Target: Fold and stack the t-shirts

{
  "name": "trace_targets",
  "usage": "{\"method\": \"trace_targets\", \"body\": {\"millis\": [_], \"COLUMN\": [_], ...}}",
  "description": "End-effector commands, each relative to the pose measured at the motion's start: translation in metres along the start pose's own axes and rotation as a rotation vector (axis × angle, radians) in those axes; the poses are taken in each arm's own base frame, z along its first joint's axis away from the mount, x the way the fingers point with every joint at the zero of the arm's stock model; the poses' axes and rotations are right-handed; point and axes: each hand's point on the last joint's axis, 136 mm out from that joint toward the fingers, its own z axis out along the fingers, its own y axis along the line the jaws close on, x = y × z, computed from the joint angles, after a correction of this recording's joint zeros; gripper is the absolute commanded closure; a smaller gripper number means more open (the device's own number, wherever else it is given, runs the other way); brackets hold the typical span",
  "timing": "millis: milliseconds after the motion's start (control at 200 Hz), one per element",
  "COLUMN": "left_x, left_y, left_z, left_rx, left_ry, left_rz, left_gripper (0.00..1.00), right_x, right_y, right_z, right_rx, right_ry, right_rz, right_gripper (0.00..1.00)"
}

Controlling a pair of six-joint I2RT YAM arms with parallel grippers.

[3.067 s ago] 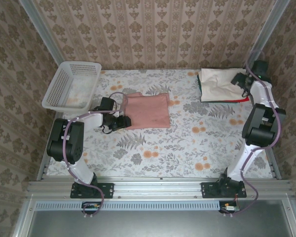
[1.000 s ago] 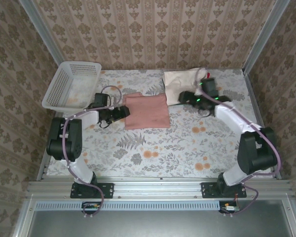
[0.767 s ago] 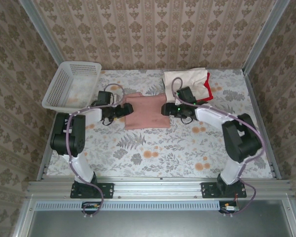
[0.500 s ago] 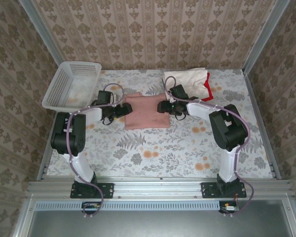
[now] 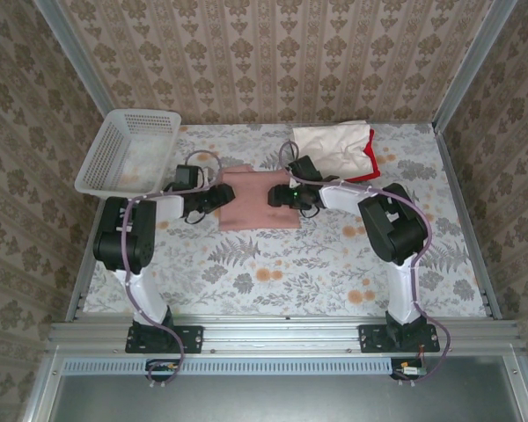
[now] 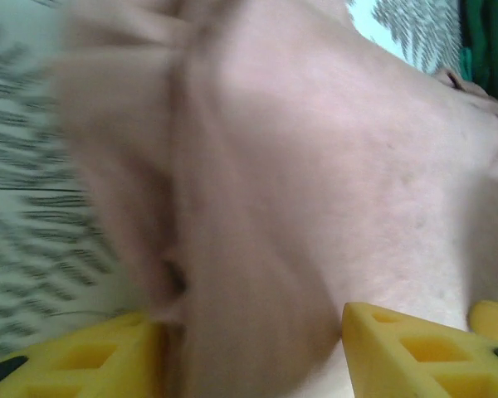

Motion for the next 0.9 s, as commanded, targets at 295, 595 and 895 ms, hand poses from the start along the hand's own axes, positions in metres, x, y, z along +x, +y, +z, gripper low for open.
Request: {"method": "trace_targets", "body": {"millis": [295,595,895], "left_x": [0.035,0.015,-0.013], "left_y": [-0.007,-0.052,-0.157], "left_z": [-0.012,-0.040,-0.078], "left_rx": [0.153,0.277,0.384], "left_ry": [0.088,0.034,-0.040], "left_rz": [-0.091,-0.054,0.134], "left_gripper": [0.73,1.00,1.00], "right_x": [0.001,-0.019,-0.067], "right_y": [0.030,0.042,0.047], "right_z": [0.015,-0.023,-0.124], "right_rx": [-0.102,-0.160,-0.124], "right_ry": [0.013,-0.082,-0.264], "right_rz": [0.035,0.065,0.039], "right_gripper": [0.45,0.87,1.00]}}
